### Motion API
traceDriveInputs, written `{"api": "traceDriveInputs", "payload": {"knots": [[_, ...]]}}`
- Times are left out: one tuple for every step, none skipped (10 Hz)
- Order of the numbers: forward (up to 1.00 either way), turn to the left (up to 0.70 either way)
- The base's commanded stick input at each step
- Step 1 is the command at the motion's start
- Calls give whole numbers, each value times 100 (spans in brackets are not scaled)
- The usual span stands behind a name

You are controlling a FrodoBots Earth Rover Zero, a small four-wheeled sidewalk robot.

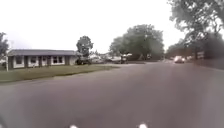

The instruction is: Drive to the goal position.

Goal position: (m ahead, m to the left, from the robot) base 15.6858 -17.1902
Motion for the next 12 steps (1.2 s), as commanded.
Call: {"api": "traceDriveInputs", "payload": {"knots": [[100, 0], [100, 0], [100, 0], [100, 0], [100, 0], [100, 0], [100, 0], [100, 0], [100, 0], [100, -15], [100, -38], [100, -34]]}}
